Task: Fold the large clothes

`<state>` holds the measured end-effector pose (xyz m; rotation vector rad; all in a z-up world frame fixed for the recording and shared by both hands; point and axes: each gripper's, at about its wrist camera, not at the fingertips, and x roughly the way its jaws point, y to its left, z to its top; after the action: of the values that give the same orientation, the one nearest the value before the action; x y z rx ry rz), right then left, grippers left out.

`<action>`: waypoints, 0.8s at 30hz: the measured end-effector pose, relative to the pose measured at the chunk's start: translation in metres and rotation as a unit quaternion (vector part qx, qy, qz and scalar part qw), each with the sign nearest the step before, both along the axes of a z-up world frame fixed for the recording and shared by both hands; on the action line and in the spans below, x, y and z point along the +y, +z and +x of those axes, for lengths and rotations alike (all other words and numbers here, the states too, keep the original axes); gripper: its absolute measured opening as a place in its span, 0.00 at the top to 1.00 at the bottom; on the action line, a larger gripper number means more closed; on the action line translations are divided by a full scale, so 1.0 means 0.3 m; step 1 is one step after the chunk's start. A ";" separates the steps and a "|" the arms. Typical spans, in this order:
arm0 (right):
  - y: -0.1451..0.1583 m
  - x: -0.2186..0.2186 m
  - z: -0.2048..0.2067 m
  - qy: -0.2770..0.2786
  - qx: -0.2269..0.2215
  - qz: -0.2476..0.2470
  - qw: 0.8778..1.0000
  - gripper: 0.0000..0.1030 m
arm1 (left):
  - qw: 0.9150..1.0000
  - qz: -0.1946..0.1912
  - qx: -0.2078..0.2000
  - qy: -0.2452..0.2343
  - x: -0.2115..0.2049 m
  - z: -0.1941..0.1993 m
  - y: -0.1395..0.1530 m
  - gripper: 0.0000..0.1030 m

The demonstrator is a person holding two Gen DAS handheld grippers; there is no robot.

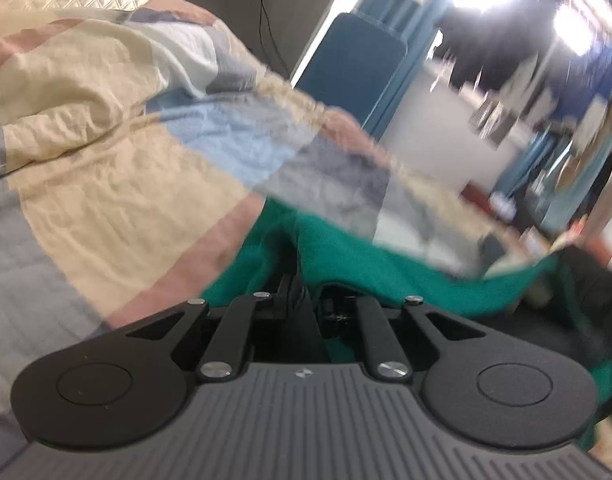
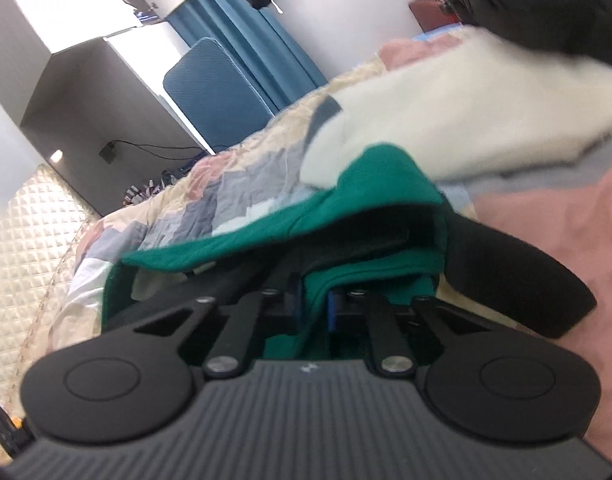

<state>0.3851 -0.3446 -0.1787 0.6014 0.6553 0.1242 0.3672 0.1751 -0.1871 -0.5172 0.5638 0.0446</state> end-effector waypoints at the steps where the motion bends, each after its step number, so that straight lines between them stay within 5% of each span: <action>1: 0.023 -0.009 0.003 0.002 -0.004 -0.001 1.000 0.89 | 1.000 -0.006 -0.008 0.002 0.016 0.003 0.024 0.89; 5: 0.132 -0.059 0.018 0.003 -0.053 -0.005 0.999 0.91 | 0.998 -0.050 -0.040 0.000 0.079 0.030 0.118 0.90; 12: 0.197 -0.101 0.277 -0.021 -0.059 -0.010 0.998 0.93 | 0.999 -0.042 -0.027 0.013 0.084 0.313 0.207 0.90; 18: 0.038 -0.033 0.591 -0.043 0.022 -0.078 0.996 0.93 | 0.998 0.011 0.052 0.037 0.047 0.627 0.091 0.90; 24: -0.162 0.010 0.715 -0.031 0.074 -0.113 0.990 0.93 | 0.991 0.047 0.124 0.034 0.054 0.765 -0.102 0.90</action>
<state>0.5997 -0.3415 -0.2272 0.4141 0.7809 -0.0523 0.5966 0.1911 -0.2178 -0.4403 0.7828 0.2012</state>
